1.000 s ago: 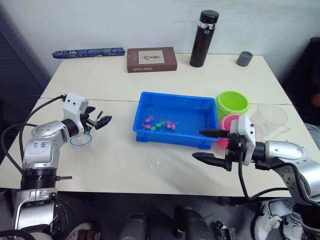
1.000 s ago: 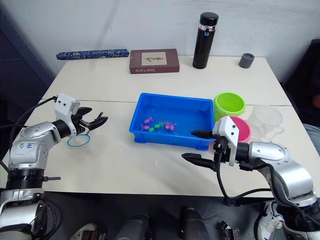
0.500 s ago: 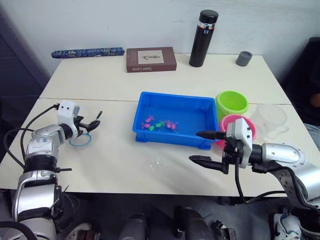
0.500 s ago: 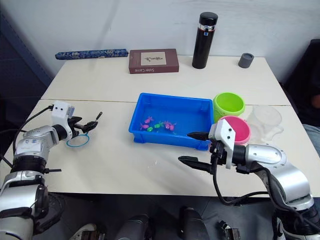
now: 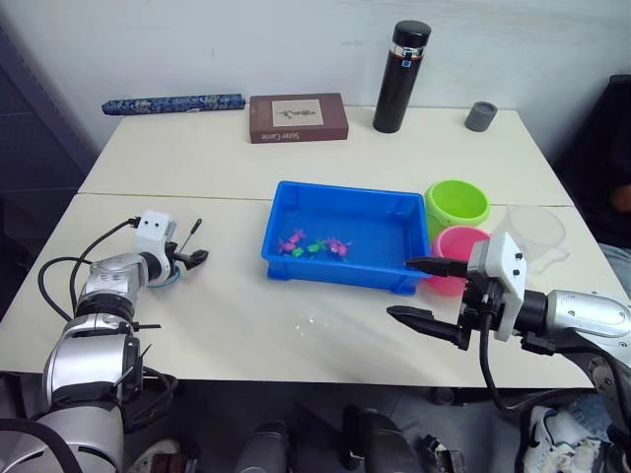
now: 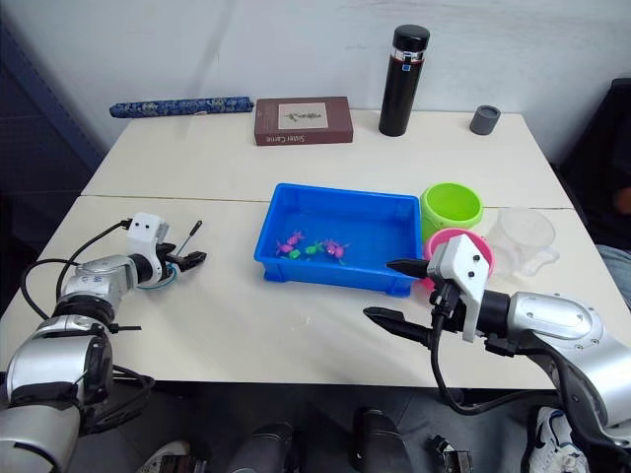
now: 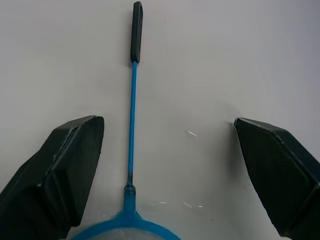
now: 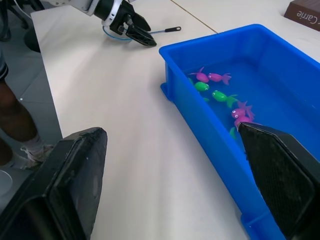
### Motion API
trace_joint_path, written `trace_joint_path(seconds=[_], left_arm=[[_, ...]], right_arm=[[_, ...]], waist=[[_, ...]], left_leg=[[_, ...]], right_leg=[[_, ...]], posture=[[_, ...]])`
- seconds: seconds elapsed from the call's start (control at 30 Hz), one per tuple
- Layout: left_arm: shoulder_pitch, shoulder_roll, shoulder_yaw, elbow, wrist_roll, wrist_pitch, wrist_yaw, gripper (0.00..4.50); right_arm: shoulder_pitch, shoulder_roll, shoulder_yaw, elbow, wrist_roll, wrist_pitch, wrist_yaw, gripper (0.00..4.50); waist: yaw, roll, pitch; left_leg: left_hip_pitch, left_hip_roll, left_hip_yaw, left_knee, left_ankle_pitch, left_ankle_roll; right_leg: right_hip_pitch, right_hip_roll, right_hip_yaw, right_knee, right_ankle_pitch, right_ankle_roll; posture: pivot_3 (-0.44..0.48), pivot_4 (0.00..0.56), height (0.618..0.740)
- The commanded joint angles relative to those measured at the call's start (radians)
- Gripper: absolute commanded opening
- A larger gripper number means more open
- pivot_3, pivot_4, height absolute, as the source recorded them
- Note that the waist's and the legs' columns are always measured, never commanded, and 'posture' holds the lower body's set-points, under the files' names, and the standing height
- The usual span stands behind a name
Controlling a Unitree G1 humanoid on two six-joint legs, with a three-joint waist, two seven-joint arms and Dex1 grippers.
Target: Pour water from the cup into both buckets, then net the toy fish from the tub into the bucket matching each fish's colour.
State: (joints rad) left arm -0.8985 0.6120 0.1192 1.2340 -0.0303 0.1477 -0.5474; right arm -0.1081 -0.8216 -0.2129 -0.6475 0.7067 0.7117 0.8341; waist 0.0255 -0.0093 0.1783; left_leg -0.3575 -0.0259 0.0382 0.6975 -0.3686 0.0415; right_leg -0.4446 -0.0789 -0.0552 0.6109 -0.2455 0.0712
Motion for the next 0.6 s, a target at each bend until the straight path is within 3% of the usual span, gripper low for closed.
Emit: trace_joint_path(seconds=[0.03, 0.1, 0.37, 0.4, 0.6], left_arm=[[-0.004, 0.000, -0.007, 0.032, 0.019, 0.013, -0.002, 4.24], [-0.003, 0.002, -0.005, 0.032, 0.019, 0.012, 0.000, 3.64], [-0.001, 0.015, -0.004, 0.034, 0.021, 0.014, -0.003, 0.25], [0.000, 0.017, -0.003, 0.034, 0.019, 0.016, -0.002, 0.07], [0.000, 0.027, 0.000, 0.033, 0.019, 0.002, 0.007, 0.07]], right_arm=[[0.005, -0.018, -0.044, -0.038, 0.027, 0.002, -0.012, 4.47], [0.008, -0.020, -0.045, -0.037, 0.027, 0.001, -0.014, 4.50], [-0.012, -0.020, -0.016, -0.020, 0.007, -0.006, -0.027, 4.50], [-0.014, -0.020, -0.014, -0.017, 0.008, -0.005, -0.027, 4.50], [-0.023, -0.018, 0.002, -0.006, 0.002, -0.008, -0.026, 4.50]], waist=[[0.000, 0.000, 0.000], [0.000, 0.000, 0.000], [0.001, 0.000, 0.000], [0.001, 0.000, 0.000], [0.000, 0.000, 0.000]], left_leg=[[0.000, 0.000, 0.000, 0.000, 0.000, 0.000], [0.000, 0.000, 0.000, 0.000, 0.000, 0.000], [0.000, 0.000, 0.000, 0.000, 0.000, 0.000], [0.000, 0.000, 0.000, 0.000, 0.000, 0.000], [0.000, 0.000, 0.000, 0.000, 0.000, 0.000]], right_leg=[[0.000, 0.000, 0.000, 0.000, 0.000, 0.000], [0.000, 0.000, 0.000, 0.000, 0.000, 0.000], [0.000, 0.000, 0.000, 0.000, 0.000, 0.000], [0.000, 0.000, 0.000, 0.000, 0.000, 0.000], [0.000, 0.000, 0.000, 0.000, 0.000, 0.000]], posture=[[0.000, 0.150, 0.740], [0.000, 0.150, 0.740], [0.000, 0.150, 0.740], [0.000, 0.150, 0.740], [0.000, 0.150, 0.740]])
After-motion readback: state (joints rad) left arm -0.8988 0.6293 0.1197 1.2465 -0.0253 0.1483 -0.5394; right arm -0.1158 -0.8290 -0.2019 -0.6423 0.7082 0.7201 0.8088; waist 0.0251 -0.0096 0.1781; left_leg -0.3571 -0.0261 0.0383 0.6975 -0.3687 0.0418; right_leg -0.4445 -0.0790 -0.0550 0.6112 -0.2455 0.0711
